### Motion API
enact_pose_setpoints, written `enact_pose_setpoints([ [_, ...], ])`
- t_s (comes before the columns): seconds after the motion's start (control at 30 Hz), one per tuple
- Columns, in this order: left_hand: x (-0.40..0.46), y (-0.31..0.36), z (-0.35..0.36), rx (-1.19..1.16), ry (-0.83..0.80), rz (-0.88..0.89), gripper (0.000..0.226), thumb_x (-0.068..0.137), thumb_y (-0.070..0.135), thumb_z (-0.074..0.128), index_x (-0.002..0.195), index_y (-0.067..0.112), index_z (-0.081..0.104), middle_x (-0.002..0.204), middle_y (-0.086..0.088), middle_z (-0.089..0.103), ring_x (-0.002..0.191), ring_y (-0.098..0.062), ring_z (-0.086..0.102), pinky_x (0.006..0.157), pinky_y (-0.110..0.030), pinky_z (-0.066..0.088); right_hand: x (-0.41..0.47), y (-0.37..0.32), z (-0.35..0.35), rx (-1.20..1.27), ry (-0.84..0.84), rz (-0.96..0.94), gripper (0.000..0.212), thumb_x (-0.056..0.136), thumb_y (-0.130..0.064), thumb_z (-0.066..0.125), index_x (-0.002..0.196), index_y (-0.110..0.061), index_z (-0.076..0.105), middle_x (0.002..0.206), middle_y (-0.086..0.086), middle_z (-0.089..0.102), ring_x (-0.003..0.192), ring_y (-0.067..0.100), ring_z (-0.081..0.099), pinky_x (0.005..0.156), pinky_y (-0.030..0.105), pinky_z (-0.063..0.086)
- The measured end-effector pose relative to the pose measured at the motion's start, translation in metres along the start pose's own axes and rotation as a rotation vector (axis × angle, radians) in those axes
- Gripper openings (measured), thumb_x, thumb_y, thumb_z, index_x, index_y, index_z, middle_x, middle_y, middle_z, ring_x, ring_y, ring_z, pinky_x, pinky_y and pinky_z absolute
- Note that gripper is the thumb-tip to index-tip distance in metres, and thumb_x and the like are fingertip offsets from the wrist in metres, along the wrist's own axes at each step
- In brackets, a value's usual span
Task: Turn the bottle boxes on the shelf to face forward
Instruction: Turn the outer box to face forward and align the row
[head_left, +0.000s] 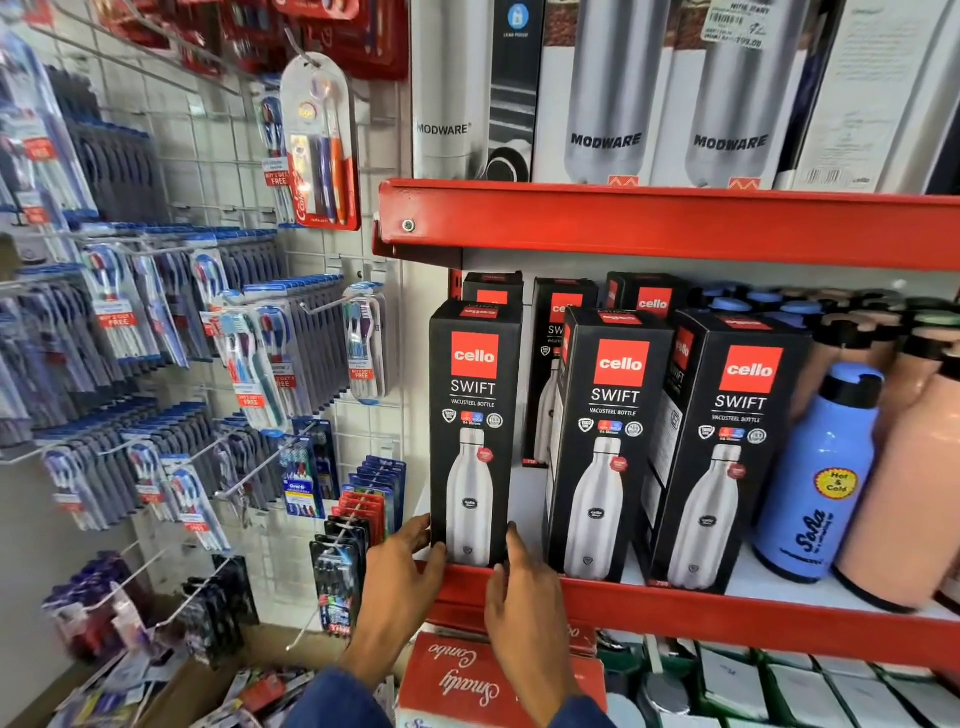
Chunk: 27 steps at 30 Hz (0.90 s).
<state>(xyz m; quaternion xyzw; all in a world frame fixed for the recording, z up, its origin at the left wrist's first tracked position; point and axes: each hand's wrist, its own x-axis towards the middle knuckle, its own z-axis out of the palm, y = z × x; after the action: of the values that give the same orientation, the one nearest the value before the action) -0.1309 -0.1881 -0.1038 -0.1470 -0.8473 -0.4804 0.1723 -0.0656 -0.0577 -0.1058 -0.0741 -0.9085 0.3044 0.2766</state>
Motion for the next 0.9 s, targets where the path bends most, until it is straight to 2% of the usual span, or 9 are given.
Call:
enact_pose_setpoints([
  [0.17, -0.006, 0.002, 0.001, 0.022, 0.023, -0.033, 0.028, 0.089, 0.008, 0.064, 0.116, 0.015, 0.07, 0.101, 0.013, 0.072, 0.067, 0.032, 0.054, 0.063, 0.011, 0.037, -0.005, 0.0, -0.002, 0.011, -0.001, 0.005, 0.055, 0.094, -0.021, 0.051, 0.146, -0.019, 0.033, 0.12, 0.001, 0.065, 0.111, 0.016, 0.057, 0.101, 0.026, 0.046],
  [0.3, -0.01, 0.003, 0.001, 0.047, 0.016, -0.054, 0.031, 0.092, 0.013, 0.063, 0.123, 0.012, 0.066, 0.106, 0.0, 0.077, 0.061, 0.016, 0.055, 0.055, 0.007, 0.04, -0.006, 0.0, -0.006, 0.048, -0.014, 0.002, 0.054, 0.096, -0.023, 0.049, 0.147, -0.019, 0.031, 0.127, 0.0, 0.061, 0.118, 0.014, 0.052, 0.103, 0.023, 0.04],
  [0.4, -0.012, 0.006, -0.002, 0.052, 0.028, -0.059, 0.037, 0.091, 0.013, 0.065, 0.127, 0.011, 0.064, 0.118, -0.003, 0.074, 0.068, 0.013, 0.058, 0.064, 0.008, 0.041, -0.01, 0.003, -0.01, 0.084, -0.018, 0.01, 0.055, 0.095, -0.025, 0.049, 0.147, -0.021, 0.032, 0.13, -0.002, 0.06, 0.12, 0.012, 0.051, 0.103, 0.021, 0.04],
  [0.43, -0.014, 0.006, -0.003, 0.052, 0.058, -0.054, 0.041, 0.089, 0.013, 0.067, 0.13, 0.01, 0.062, 0.125, -0.003, 0.071, 0.08, 0.005, 0.065, 0.077, 0.004, 0.044, -0.013, 0.005, -0.012, 0.095, -0.008, 0.007, 0.054, 0.094, -0.024, 0.05, 0.146, -0.023, 0.035, 0.129, -0.003, 0.06, 0.119, 0.011, 0.053, 0.1, 0.019, 0.041],
  [0.5, -0.019, 0.007, -0.004, 0.057, 0.167, -0.003, 0.045, 0.086, 0.012, 0.069, 0.131, 0.014, 0.061, 0.13, -0.004, 0.067, 0.113, -0.018, 0.063, 0.102, -0.027, 0.049, -0.018, 0.011, -0.02, 0.132, 0.032, 0.007, 0.047, 0.091, -0.021, 0.055, 0.137, -0.026, 0.047, 0.123, -0.005, 0.063, 0.112, 0.008, 0.058, 0.092, 0.01, 0.04],
  [0.57, -0.026, 0.015, -0.004, 0.028, 0.291, 0.075, 0.039, 0.084, 0.007, 0.067, 0.121, 0.018, 0.065, 0.119, -0.002, 0.066, 0.113, -0.022, 0.057, 0.099, -0.039, 0.05, -0.024, 0.021, -0.03, 0.187, 0.085, 0.018, 0.037, 0.087, -0.015, 0.062, 0.122, -0.026, 0.059, 0.115, -0.006, 0.066, 0.101, 0.005, 0.062, 0.086, 0.007, 0.041],
  [0.7, -0.04, 0.045, 0.005, -0.037, 0.301, 0.185, 0.027, 0.081, -0.004, 0.069, 0.098, 0.018, 0.069, 0.091, 0.005, 0.063, 0.088, 0.001, 0.059, 0.078, -0.006, 0.045, -0.028, 0.045, -0.054, 0.262, 0.259, 0.071, 0.027, 0.08, 0.003, 0.068, 0.098, -0.016, 0.064, 0.096, 0.001, 0.067, 0.086, -0.002, 0.059, 0.071, 0.01, 0.053],
  [0.8, -0.05, 0.06, 0.026, -0.101, 0.162, 0.184, 0.027, 0.081, 0.005, 0.067, 0.1, 0.023, 0.069, 0.091, 0.011, 0.071, 0.087, 0.003, 0.064, 0.075, -0.008, 0.049, -0.026, 0.059, -0.066, 0.268, 0.335, 0.149, 0.029, 0.079, 0.004, 0.067, 0.103, -0.012, 0.061, 0.101, 0.004, 0.062, 0.086, 0.011, 0.062, 0.066, 0.006, 0.045],
  [0.9, -0.057, 0.068, 0.05, -0.114, -0.015, 0.08, 0.04, 0.084, 0.017, 0.065, 0.124, 0.023, 0.064, 0.117, 0.003, 0.074, 0.104, -0.001, 0.067, 0.089, -0.015, 0.053, -0.022, 0.071, -0.069, 0.245, 0.333, 0.203, 0.043, 0.077, -0.002, 0.067, 0.116, -0.013, 0.054, 0.113, 0.008, 0.06, 0.102, 0.023, 0.059, 0.085, 0.023, 0.044],
])
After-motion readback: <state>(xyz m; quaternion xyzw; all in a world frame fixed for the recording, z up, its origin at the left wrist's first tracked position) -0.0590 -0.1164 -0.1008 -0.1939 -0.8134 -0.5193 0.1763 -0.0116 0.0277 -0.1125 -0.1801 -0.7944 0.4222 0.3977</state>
